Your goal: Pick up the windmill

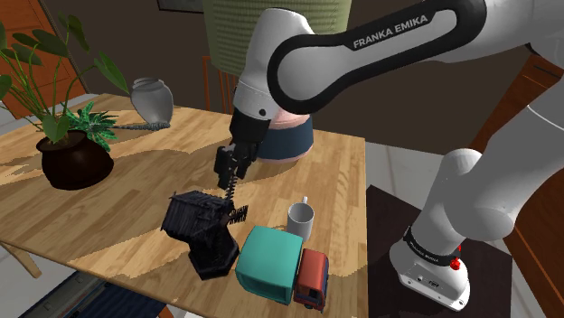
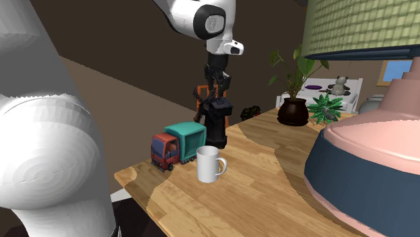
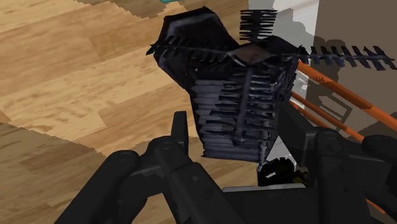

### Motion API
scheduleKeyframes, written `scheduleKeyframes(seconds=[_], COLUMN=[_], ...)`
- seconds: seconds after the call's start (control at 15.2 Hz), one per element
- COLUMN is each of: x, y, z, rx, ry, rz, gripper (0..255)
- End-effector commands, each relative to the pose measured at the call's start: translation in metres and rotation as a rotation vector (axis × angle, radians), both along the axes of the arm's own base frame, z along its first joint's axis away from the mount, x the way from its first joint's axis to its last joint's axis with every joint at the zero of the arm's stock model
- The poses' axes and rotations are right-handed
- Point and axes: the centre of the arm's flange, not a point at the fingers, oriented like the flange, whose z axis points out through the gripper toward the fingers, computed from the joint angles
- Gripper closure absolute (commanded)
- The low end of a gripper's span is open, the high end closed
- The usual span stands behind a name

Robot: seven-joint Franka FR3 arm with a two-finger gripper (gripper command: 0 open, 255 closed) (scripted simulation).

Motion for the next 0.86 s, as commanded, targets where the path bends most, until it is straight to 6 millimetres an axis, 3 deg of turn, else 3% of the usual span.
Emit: scheduleKeyframes(seconds=[0.0, 0.66, 0.79], x=[0.000, 0.000, 0.000], y=[0.000, 0.000, 0.000], z=[0.011, 0.064, 0.065], rx=[0.001, 0.001, 0.001], ry=[-0.002, -0.002, -0.002], rz=[0.000, 0.000, 0.000], gripper=[255, 255, 255])
